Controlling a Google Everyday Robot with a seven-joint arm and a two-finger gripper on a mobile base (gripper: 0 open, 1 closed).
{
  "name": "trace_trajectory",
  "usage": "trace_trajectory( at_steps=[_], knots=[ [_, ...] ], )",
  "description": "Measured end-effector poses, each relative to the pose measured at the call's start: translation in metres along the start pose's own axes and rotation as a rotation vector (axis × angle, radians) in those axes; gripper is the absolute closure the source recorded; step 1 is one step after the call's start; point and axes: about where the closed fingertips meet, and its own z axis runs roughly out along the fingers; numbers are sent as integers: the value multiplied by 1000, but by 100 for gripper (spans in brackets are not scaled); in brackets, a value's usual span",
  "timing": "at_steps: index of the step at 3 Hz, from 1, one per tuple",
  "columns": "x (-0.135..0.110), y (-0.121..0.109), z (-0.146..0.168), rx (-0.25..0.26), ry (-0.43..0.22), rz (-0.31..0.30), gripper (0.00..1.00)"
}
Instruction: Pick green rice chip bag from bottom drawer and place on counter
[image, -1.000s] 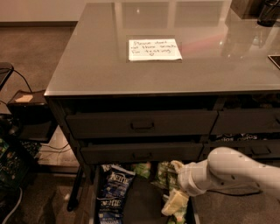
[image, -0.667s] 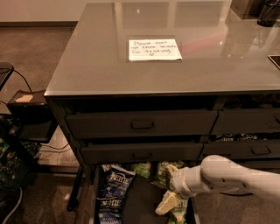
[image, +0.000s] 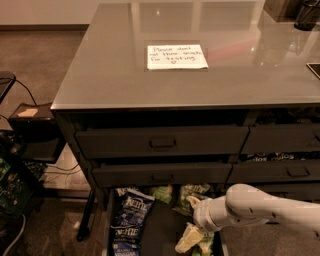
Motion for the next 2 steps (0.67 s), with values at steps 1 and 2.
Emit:
trace_trajectory(
  at_steps=[1, 2],
  knots=[
    [19, -11, 26, 28, -18, 3, 0],
    [41, -34, 72, 72, -42, -6, 0]
  ],
)
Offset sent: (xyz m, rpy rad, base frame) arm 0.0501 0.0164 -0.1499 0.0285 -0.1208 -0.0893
